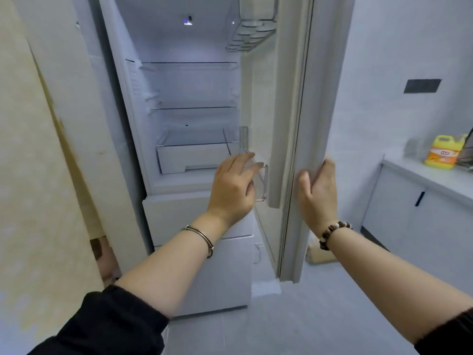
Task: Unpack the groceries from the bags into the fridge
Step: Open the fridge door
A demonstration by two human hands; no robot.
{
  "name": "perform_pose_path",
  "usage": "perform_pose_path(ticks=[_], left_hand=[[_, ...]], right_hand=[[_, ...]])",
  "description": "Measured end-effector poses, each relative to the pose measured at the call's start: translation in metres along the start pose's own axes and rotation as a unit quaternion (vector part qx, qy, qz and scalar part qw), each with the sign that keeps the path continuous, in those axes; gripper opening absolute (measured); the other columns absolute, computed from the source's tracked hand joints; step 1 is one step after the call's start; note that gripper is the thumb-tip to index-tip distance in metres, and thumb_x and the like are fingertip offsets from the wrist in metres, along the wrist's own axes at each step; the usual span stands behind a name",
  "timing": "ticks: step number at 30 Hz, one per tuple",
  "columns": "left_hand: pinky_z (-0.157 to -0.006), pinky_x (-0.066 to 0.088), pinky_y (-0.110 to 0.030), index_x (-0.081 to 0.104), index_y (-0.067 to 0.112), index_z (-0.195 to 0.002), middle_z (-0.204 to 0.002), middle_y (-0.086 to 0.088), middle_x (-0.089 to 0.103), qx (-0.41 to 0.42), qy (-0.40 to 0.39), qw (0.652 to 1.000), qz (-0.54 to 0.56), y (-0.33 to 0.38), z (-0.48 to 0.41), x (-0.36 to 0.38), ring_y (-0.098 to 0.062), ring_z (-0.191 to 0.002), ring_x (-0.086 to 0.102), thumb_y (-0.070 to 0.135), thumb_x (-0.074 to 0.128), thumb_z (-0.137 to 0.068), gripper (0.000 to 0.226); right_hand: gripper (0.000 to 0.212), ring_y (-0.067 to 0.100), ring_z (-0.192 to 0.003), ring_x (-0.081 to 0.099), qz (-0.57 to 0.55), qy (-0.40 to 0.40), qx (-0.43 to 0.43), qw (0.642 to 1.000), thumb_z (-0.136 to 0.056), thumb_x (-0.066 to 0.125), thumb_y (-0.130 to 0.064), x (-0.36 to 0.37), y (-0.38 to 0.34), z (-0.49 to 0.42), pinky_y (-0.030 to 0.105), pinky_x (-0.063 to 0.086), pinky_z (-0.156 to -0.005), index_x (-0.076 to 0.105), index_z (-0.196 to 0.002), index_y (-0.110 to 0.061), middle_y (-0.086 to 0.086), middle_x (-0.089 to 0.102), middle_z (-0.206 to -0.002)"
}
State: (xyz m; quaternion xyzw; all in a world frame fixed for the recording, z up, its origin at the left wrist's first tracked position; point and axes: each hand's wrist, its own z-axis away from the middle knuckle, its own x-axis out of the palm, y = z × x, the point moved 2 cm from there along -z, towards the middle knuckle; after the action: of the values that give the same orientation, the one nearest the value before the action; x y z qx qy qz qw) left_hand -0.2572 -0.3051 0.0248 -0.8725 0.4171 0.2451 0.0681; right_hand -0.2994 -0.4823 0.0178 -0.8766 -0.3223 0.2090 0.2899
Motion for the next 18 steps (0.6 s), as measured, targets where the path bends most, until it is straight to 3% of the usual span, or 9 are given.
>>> perform_pose_path(ticks=[4,6,10,14,18], left_hand=[[-0.106,0.031,-0.047,0.056,0.008,-0.125,-0.135,-0.015,0.051,-0.066,-0.077,0.994,-0.030,0.009,-0.024,0.030,-0.036,-0.129,0.041,0.028,0.045,-0.081,0.049],[-0.109,0.027,-0.046,0.054,0.008,-0.128,-0.138,-0.016,0.047,-0.059,-0.117,0.991,-0.024,0.016,-0.029,0.046,-0.036,-0.133,0.036,0.037,0.039,-0.085,0.055],[-0.110,0.029,-0.040,0.050,0.007,-0.132,-0.141,-0.014,0.044,-0.055,-0.149,0.986,0.050,0.036,-0.038,0.075,-0.030,-0.137,0.031,0.032,0.045,-0.087,0.051],[-0.111,0.020,-0.024,0.047,0.006,-0.133,-0.139,-0.010,0.047,-0.025,-0.156,0.983,0.094,0.049,-0.045,0.101,-0.022,-0.141,0.027,0.026,0.052,-0.086,0.052],[-0.112,0.025,-0.032,0.044,0.003,-0.137,-0.141,-0.014,0.047,0.029,-0.170,0.983,0.069,0.055,-0.057,0.123,-0.027,-0.138,0.035,0.014,0.059,-0.086,0.054]], right_hand=[[0.063,0.028,-0.135,0.025,0.119,0.035,-0.010,0.992,-0.088,0.037,-0.026,-0.036,0.025,-0.017,0.039,0.015,-0.116,0.024,-0.143,0.001,0.018,0.030,-0.146],[0.064,0.027,-0.141,0.016,0.171,0.047,-0.018,0.984,-0.089,0.041,-0.020,-0.053,0.033,-0.028,0.030,0.004,-0.117,0.020,-0.146,0.001,0.019,0.020,-0.152],[0.070,0.034,-0.140,0.014,0.266,0.040,-0.094,0.958,-0.078,0.042,0.002,-0.079,0.040,-0.046,0.045,0.008,-0.116,0.020,-0.144,-0.003,0.020,0.017,-0.151],[0.068,0.031,-0.141,0.016,0.342,-0.061,-0.207,0.915,-0.072,0.033,0.002,-0.089,0.050,-0.051,0.049,0.010,-0.116,0.030,-0.140,-0.006,0.017,0.028,-0.149],[0.061,0.032,-0.139,0.027,0.380,-0.179,-0.207,0.884,-0.076,0.051,0.001,-0.087,0.071,-0.055,0.051,0.019,-0.115,0.041,-0.137,-0.003,0.016,0.039,-0.145]])
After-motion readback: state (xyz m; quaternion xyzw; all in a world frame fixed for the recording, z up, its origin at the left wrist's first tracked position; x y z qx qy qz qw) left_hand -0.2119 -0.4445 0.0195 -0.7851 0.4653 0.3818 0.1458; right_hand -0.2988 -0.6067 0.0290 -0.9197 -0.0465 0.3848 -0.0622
